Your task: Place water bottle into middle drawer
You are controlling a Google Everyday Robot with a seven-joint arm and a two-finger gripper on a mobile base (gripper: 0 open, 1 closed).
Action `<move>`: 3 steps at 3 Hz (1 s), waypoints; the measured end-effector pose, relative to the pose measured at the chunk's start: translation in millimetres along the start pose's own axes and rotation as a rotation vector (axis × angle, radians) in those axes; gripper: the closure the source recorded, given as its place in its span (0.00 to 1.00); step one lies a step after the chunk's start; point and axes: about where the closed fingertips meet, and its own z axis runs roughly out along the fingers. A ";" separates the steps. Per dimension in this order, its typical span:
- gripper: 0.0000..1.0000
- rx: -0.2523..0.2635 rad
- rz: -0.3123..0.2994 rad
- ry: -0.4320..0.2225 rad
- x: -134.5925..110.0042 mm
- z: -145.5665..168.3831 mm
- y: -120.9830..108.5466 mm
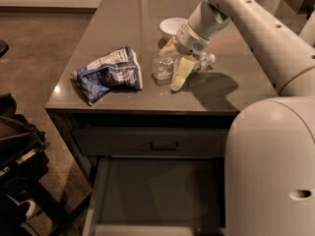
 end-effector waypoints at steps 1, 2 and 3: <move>0.41 0.000 0.000 0.000 0.0 0.0 0.0; 0.65 0.000 0.000 0.000 0.0 0.0 0.0; 0.88 0.000 0.000 0.000 0.0 0.0 0.0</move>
Offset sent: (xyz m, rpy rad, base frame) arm 0.0000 0.0000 0.0000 0.0000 0.0000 0.0000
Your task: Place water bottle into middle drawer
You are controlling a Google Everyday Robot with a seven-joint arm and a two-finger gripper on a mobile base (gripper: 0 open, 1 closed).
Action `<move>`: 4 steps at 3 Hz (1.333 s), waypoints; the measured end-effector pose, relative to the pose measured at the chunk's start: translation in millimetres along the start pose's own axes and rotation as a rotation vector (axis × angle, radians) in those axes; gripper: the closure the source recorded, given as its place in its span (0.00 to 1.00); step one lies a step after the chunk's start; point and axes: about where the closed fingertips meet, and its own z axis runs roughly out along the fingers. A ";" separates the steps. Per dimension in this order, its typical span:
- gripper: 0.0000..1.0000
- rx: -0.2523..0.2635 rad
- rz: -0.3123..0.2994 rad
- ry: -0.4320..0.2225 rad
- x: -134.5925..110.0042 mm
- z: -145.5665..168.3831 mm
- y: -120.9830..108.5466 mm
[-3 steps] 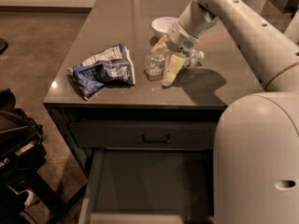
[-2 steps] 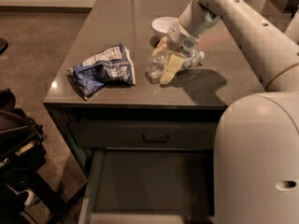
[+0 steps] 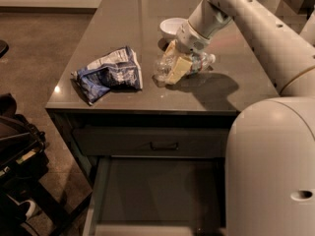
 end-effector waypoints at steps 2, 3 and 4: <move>1.00 0.000 0.000 0.000 -0.1 -0.1 0.0; 1.00 0.000 0.000 0.000 -2.4 -3.9 -0.6; 1.00 0.069 0.055 0.017 2.7 -27.0 6.9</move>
Offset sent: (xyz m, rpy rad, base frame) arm 0.0000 0.0000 0.0000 0.0000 0.0000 0.0000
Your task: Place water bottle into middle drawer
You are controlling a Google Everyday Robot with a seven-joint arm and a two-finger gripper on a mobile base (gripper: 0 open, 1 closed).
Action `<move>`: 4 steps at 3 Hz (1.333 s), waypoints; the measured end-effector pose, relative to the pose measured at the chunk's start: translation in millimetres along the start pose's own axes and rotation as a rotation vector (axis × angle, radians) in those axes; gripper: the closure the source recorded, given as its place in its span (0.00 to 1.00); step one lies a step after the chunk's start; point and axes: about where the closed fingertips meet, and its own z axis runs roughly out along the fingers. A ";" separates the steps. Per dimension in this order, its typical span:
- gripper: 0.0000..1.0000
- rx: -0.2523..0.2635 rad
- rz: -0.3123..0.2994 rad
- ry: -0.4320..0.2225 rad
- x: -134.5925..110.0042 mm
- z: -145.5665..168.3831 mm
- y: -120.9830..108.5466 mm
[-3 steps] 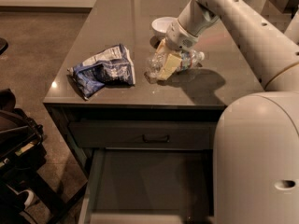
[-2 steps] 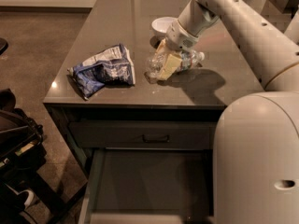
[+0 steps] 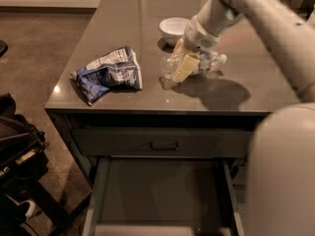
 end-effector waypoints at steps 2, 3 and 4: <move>1.00 0.387 0.273 -0.050 -56.3 -124.9 75.8; 1.00 0.494 0.379 -0.153 -115.5 -145.3 128.3; 1.00 0.531 0.450 -0.187 -106.1 -143.0 144.3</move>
Offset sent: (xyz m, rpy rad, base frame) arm -0.3033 -0.0346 0.0414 0.0219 0.0263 -0.8911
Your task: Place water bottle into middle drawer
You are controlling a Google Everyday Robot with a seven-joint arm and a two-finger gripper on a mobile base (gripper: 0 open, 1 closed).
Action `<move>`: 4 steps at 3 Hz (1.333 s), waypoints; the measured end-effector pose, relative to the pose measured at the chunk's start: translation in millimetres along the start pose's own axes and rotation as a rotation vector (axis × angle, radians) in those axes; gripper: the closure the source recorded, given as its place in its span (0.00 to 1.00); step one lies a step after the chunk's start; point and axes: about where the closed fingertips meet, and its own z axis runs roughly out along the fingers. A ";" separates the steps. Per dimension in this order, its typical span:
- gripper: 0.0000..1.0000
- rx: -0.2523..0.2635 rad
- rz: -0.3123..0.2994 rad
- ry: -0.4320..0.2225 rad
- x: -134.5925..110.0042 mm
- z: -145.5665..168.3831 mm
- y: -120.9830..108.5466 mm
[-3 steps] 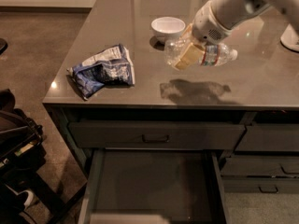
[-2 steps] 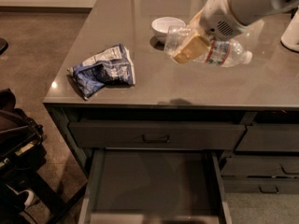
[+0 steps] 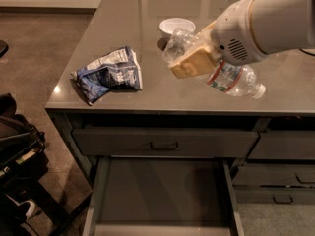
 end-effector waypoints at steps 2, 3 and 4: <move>1.00 0.001 0.056 0.009 15.9 2.2 19.8; 1.00 0.033 0.194 0.031 48.2 11.1 56.3; 1.00 0.034 0.323 0.054 113.1 55.0 96.9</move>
Offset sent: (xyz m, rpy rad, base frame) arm -0.0526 0.0037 -0.0645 0.0906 0.1208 -0.1196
